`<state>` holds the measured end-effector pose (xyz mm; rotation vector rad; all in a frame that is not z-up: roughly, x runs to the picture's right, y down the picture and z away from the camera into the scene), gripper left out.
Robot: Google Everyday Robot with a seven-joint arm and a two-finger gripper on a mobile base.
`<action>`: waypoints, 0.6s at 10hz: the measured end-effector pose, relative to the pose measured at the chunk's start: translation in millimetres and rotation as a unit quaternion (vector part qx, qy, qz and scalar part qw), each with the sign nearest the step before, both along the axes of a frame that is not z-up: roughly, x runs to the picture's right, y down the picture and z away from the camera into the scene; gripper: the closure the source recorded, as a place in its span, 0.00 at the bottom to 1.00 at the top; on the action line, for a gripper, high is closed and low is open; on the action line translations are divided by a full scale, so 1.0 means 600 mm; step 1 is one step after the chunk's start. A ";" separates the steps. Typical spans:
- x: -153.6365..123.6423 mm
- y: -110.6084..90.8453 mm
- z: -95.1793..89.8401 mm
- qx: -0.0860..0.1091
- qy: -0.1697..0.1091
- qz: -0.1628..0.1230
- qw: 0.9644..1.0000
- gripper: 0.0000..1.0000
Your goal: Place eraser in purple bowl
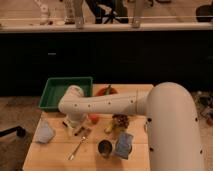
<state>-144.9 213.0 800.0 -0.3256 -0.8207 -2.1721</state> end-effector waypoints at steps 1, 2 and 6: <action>0.005 0.000 -0.002 0.007 0.000 0.005 1.000 0.20; 0.009 0.000 -0.002 0.015 -0.002 0.008 1.000 0.20; -0.019 0.001 0.000 0.020 -0.027 -0.009 0.999 0.20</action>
